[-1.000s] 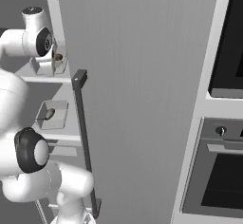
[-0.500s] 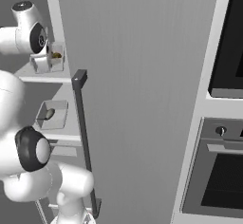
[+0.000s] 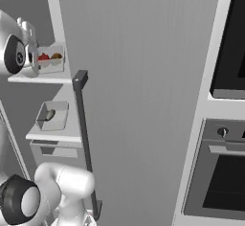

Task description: Take the meat container that has the fish and place it on the second highest rack of the freezer. Then take the vegetable container that has the bell pepper and mushroom and place it on the highest rack of the freezer.

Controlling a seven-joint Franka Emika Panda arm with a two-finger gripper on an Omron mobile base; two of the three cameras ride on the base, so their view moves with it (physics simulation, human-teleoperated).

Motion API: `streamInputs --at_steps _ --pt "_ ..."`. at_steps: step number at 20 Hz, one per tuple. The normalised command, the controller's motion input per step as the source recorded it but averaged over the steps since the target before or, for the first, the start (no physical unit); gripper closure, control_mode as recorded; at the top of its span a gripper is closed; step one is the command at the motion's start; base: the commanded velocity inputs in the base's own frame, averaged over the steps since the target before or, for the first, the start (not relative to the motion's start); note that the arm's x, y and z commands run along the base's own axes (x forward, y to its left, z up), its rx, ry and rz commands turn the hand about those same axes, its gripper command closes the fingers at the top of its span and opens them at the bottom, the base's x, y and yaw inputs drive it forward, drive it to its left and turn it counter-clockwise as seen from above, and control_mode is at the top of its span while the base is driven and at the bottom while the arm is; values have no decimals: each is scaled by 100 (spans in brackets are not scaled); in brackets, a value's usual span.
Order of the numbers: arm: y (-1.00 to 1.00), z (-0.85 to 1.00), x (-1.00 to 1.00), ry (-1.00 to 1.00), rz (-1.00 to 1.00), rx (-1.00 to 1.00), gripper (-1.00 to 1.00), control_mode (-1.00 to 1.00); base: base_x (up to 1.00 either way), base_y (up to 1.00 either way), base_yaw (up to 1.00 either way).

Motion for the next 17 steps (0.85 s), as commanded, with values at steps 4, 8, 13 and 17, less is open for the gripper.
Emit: streamInputs --at_steps 4,8,13,17 --pt "-54 19 -100 -15 0 7 -100 -100 0 0 0" --pt "-79 15 -100 -2 -2 12 -100 -100 0 0 0" --pt "-84 1 -100 9 -11 14 -100 -100 0 0 0" --pt "-71 -28 -90 33 -15 9 -100 -100 0 0 0"
